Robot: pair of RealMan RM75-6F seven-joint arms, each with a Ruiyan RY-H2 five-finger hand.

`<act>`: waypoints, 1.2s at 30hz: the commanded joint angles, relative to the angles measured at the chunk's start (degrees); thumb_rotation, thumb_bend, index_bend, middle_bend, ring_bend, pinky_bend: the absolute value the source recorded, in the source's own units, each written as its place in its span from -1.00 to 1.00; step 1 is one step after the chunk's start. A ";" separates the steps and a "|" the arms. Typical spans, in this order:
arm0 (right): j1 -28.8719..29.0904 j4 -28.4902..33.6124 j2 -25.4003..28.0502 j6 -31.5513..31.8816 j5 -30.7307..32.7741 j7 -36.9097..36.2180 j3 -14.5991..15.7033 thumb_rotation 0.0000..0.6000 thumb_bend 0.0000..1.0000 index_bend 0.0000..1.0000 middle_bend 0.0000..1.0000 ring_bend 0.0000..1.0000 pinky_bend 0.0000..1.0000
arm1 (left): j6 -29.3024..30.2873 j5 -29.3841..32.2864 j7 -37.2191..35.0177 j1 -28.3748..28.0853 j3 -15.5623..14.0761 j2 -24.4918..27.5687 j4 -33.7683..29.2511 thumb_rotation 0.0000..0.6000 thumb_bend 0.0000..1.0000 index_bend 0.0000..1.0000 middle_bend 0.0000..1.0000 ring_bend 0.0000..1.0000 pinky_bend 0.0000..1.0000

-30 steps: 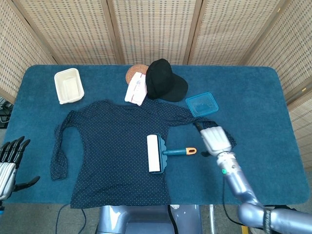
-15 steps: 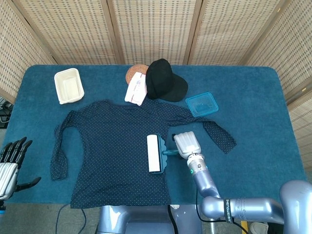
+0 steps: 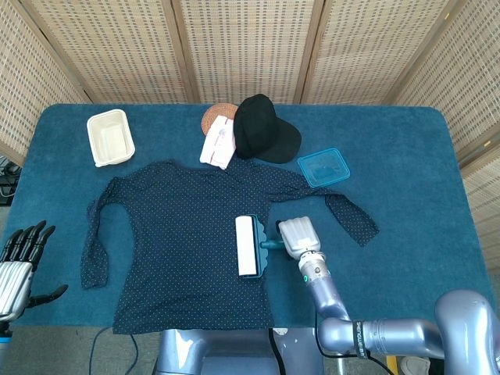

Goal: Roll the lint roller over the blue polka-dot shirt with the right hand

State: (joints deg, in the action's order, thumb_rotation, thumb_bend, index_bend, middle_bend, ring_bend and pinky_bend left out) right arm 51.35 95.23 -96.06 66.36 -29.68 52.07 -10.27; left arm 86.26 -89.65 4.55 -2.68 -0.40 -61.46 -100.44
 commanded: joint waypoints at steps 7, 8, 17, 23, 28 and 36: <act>0.09 -4.79 -3.46 -0.64 -1.07 -1.00 1.32 1.00 -0.18 -0.12 1.00 1.00 1.00 | -0.53 0.78 -0.69 -0.27 0.28 0.14 0.08 1.00 -1.00 -1.00 -1.00 -1.00 -1.00; 0.06 -5.17 -3.68 -0.75 -1.36 -1.16 1.43 1.00 -0.18 -0.12 1.00 1.00 1.00 | -0.66 1.10 -0.87 -0.32 0.39 0.18 0.11 1.00 -1.00 -1.00 -1.00 -1.00 -1.00; 0.09 -7.91 -5.37 -1.35 -1.48 -1.34 1.41 1.00 -0.06 -0.02 1.00 1.00 1.00 | -0.64 1.19 -1.51 -0.38 0.46 0.37 0.23 1.00 -1.00 -1.00 -1.00 -1.00 -1.00; -0.22 -8.98 -5.85 -1.80 -2.06 -1.72 1.59 1.00 0.32 0.20 1.00 1.00 1.00 | -0.82 1.27 -1.61 -0.47 0.44 0.45 0.20 1.00 -1.00 -1.00 -1.00 -1.00 -1.00; -0.57 -7.86 -5.13 -1.51 -3.81 -2.75 1.23 1.00 0.53 0.31 1.00 1.00 1.00 | -0.96 1.38 -1.65 -0.54 0.45 0.46 0.16 1.00 -1.00 -1.00 -1.00 -1.00 -1.00; 2.34 -1.32 -1.21 1.29 -3.22 2.41 -2.51 1.00 0.54 0.38 1.00 1.00 1.00 | -1.29 1.84 -2.89 -0.72 0.64 0.95 0.10 1.00 -1.00 -1.00 -1.00 -1.00 -1.00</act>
State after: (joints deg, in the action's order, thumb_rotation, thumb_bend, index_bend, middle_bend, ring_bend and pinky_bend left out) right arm 52.43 92.18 -98.40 66.60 -33.77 52.35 -11.51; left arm 85.04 -87.88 1.78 -3.36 0.20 -60.59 -100.32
